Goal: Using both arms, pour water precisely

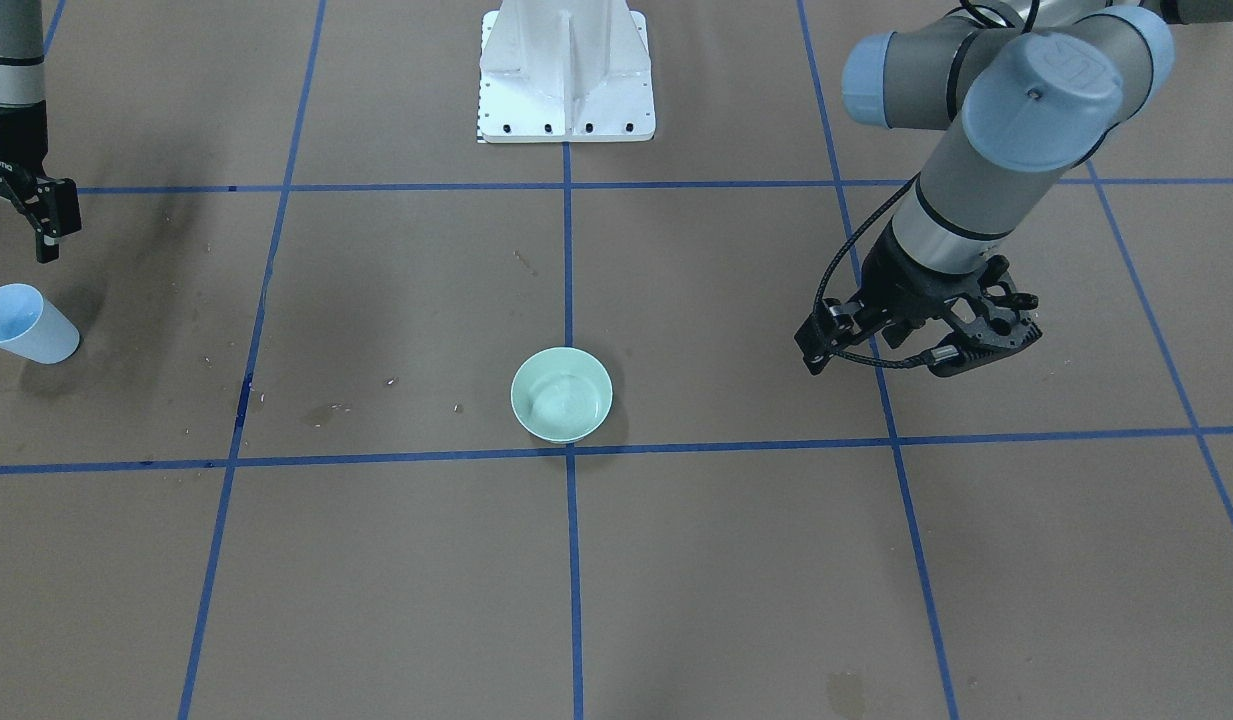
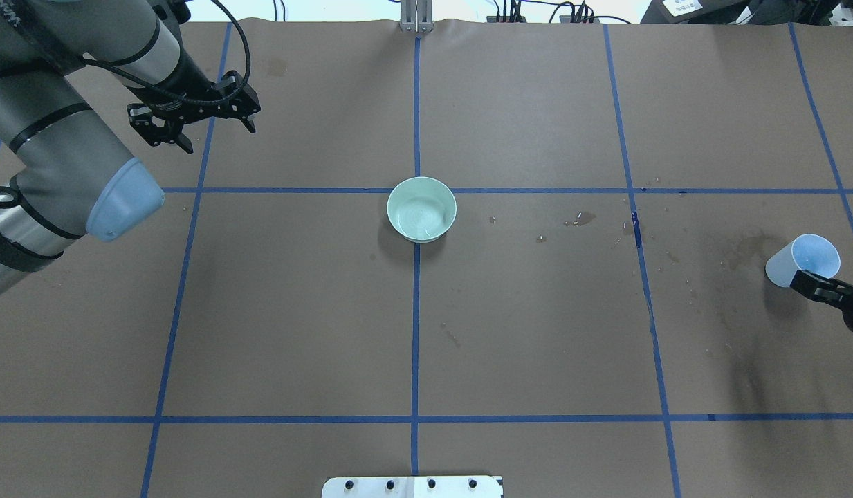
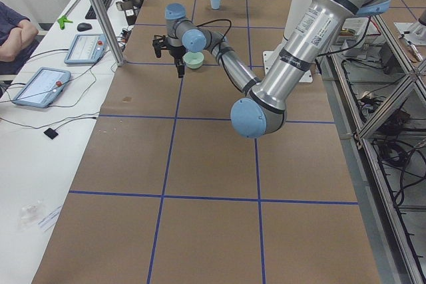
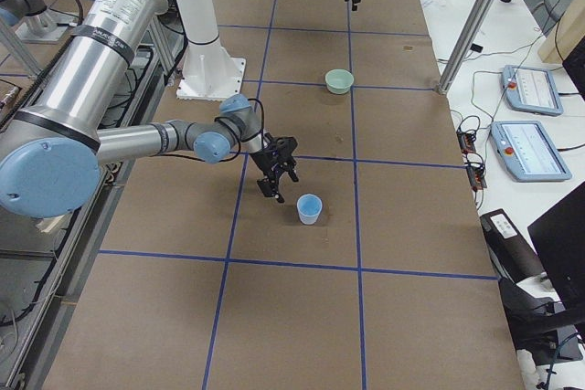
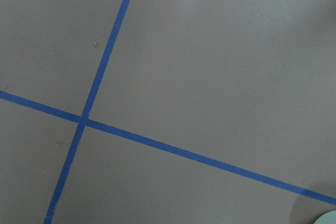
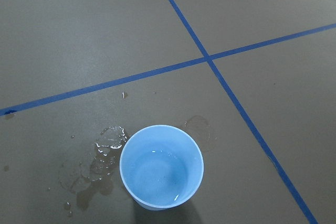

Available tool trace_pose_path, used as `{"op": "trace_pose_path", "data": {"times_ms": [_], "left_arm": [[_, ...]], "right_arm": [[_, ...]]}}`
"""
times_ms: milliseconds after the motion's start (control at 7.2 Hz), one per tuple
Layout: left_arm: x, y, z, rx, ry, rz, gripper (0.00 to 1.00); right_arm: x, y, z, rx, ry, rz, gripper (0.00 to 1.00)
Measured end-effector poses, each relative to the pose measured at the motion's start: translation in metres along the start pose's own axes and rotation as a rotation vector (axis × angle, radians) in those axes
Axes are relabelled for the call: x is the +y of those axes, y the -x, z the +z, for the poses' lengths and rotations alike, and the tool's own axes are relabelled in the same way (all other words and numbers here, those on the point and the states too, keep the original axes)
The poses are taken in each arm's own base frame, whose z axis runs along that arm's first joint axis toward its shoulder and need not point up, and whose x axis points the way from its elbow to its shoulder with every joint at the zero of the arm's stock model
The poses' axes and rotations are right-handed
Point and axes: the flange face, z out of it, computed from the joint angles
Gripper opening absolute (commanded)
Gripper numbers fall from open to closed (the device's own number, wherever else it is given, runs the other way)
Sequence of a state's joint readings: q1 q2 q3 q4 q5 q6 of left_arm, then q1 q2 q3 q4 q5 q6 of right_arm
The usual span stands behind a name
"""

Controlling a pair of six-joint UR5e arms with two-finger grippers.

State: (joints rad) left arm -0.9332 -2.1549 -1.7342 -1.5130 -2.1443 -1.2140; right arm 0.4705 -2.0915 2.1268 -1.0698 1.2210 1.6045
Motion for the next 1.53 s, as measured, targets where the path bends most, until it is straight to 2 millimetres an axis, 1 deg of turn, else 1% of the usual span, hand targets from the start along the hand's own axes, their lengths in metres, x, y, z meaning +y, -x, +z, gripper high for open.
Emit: {"op": "trace_pose_path", "data": {"times_ms": [417, 695, 973, 1251, 1529], "left_arm": [[0.0, 0.003, 0.006, -0.001, 0.003, 0.002, 1.0], [-0.001, 0.003, 0.009, -0.002, 0.004, 0.003, 1.0], [-0.003, 0.006, 0.014, -0.007, 0.006, -0.001, 1.0], [-0.004, 0.01, 0.018, -0.003, 0.005, 0.001, 1.0], [-0.005, 0.011, 0.02, 0.001, 0.004, 0.006, 1.0]], "right_arm": [[0.032, 0.007, 0.026, -0.007, -0.142, -0.004, 0.99], [0.052, 0.011, 0.037, -0.02, -0.219, -0.015, 0.99], [0.06, 0.009, 0.044, -0.023, -0.309, -0.031, 0.99], [0.069, 0.004, 0.055, -0.031, -0.373, -0.041, 0.99], [0.079, 0.002, 0.071, -0.037, -0.427, -0.058, 0.99]]}}
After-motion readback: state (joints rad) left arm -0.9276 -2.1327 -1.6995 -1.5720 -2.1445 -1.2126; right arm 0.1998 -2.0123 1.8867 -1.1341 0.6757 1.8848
